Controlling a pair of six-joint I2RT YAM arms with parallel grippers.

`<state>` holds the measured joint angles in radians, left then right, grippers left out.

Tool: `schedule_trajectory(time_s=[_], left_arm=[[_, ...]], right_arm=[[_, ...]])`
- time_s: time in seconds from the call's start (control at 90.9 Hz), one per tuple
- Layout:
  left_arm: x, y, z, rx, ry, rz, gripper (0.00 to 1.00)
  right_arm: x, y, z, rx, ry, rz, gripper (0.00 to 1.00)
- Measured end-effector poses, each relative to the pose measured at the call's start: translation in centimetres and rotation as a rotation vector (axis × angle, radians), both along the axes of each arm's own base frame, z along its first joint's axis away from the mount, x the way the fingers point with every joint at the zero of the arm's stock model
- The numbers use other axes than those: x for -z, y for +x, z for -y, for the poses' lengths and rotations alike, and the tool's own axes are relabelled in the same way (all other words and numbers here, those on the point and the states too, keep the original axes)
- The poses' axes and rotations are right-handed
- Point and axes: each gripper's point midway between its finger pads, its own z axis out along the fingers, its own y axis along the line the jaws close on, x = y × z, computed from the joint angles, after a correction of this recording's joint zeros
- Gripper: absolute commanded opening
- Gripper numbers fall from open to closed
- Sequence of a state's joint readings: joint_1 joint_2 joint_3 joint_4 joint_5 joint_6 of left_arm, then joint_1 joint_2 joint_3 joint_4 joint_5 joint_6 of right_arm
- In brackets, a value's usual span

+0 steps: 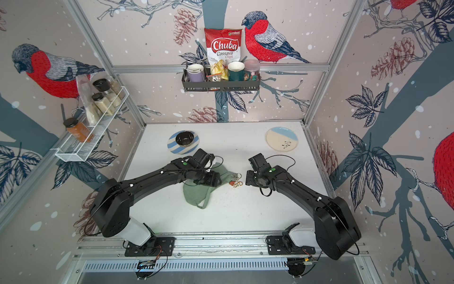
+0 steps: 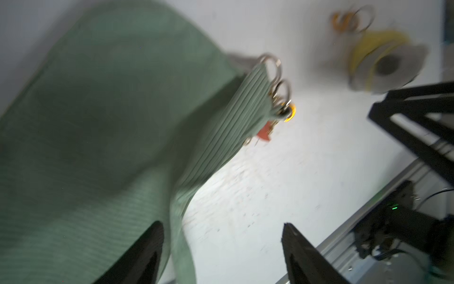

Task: Remove the decoration from the bag
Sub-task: Adjust the bag at the center of the board.

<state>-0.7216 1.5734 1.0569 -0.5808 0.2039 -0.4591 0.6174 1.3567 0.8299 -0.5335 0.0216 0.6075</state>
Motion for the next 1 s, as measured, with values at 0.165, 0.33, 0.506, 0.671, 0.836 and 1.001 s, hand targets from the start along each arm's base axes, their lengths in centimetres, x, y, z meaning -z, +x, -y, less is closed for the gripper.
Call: schedule_trajectory(time_s=[0.165, 0.33, 0.506, 0.671, 0.836, 1.001], left_arm=[[3.6, -1.8, -5.0, -0.004, 0.205, -0.018, 0.69], [4.9, -1.2, -8.2, -0.054, 0.282, -0.031, 0.68], [5.6, 1.4, -11.3, -0.144, 0.349, -0.029, 0.68], [4.4, 3.5, -11.4, -0.158, 0.356, 0.023, 0.70], [2.3, 4.3, -11.3, -0.153, 0.343, 0.059, 0.71], [-2.5, 5.4, -9.4, -0.131, 0.271, 0.164, 0.74]], right_arm=[[1.7, -0.2, -2.5, -0.073, -0.039, -0.048, 0.54], [3.5, 0.0, -4.7, -0.139, -0.071, -0.070, 0.54], [5.3, 0.9, -6.6, -0.178, -0.097, -0.084, 0.46], [6.1, 1.6, -7.3, -0.198, -0.111, -0.062, 0.20], [6.0, -0.7, -6.0, -0.236, -0.099, -0.092, 0.00], [4.0, -3.5, -3.9, -0.238, -0.093, -0.119, 0.27]])
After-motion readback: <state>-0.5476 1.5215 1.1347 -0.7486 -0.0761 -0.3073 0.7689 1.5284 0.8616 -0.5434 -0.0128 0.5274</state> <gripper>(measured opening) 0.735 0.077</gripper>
